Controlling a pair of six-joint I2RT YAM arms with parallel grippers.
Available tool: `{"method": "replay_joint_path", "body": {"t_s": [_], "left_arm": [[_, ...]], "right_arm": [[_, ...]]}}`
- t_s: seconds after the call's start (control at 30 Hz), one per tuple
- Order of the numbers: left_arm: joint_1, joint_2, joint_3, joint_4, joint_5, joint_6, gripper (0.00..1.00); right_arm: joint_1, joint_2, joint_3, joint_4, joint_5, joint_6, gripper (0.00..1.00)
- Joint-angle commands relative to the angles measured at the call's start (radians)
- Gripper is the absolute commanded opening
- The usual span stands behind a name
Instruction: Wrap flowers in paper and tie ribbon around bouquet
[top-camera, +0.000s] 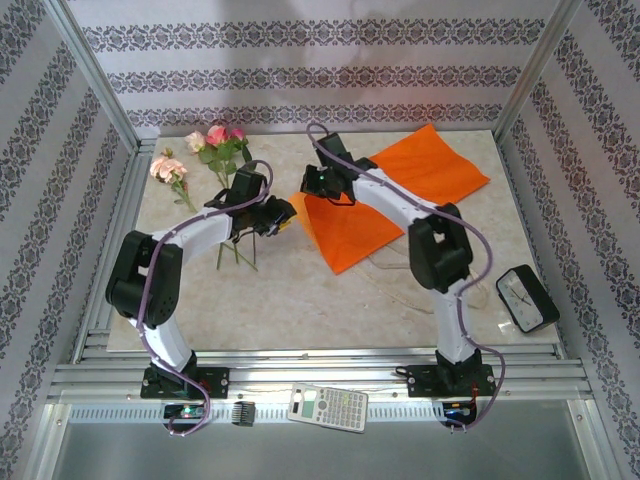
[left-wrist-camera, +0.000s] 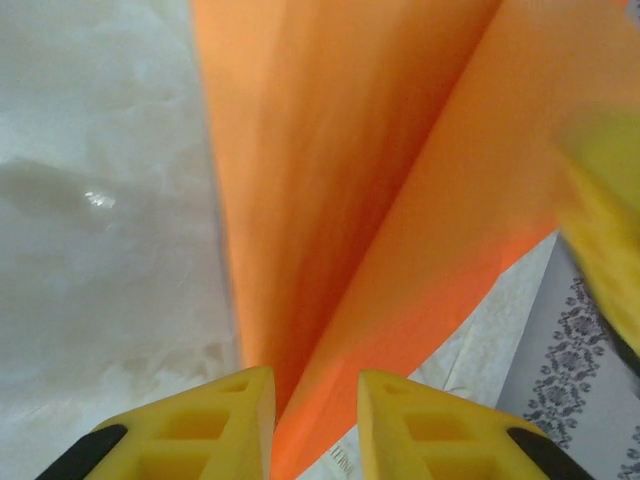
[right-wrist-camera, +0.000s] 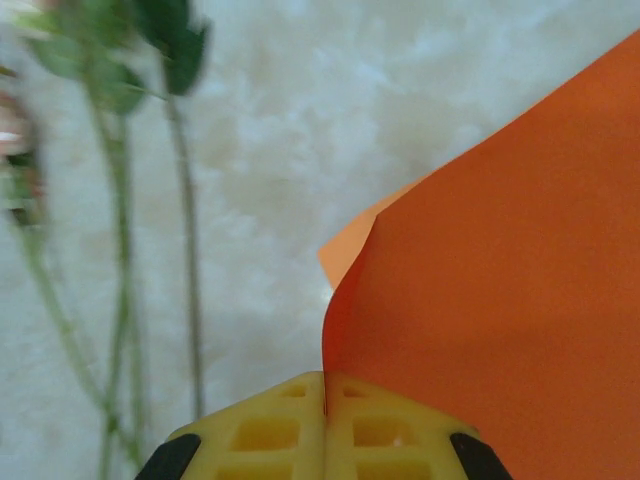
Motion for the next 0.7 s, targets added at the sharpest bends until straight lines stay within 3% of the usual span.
{"method": "replay_joint_path", "body": {"t_s": [0.0, 0.2, 0.33, 0.67], "left_arm": [[0.007, 0.095, 0.074, 0.089, 0.036, -0.070, 0.26], [-0.039, 0.322, 0.260, 0.126, 0.109, -0.128, 0.19], [-0.075, 0.440, 0.373, 0.005, 0.108, -0.112, 0.16], [-0.023, 0.515, 0.407, -0.082, -0.034, -0.084, 0.06]], "right_arm": [[-0.009, -0.158, -0.125, 0.036, 0.022, 0.044, 0.00], [-0.049, -0.344, -0.385, 0.161, -0.085, 0.113, 0.00], [-0.063, -0.426, -0.444, 0.139, -0.083, 0.092, 0.00], [-0.075, -0.795, -0.698, -0.130, -0.009, 0.082, 0.00]]}}
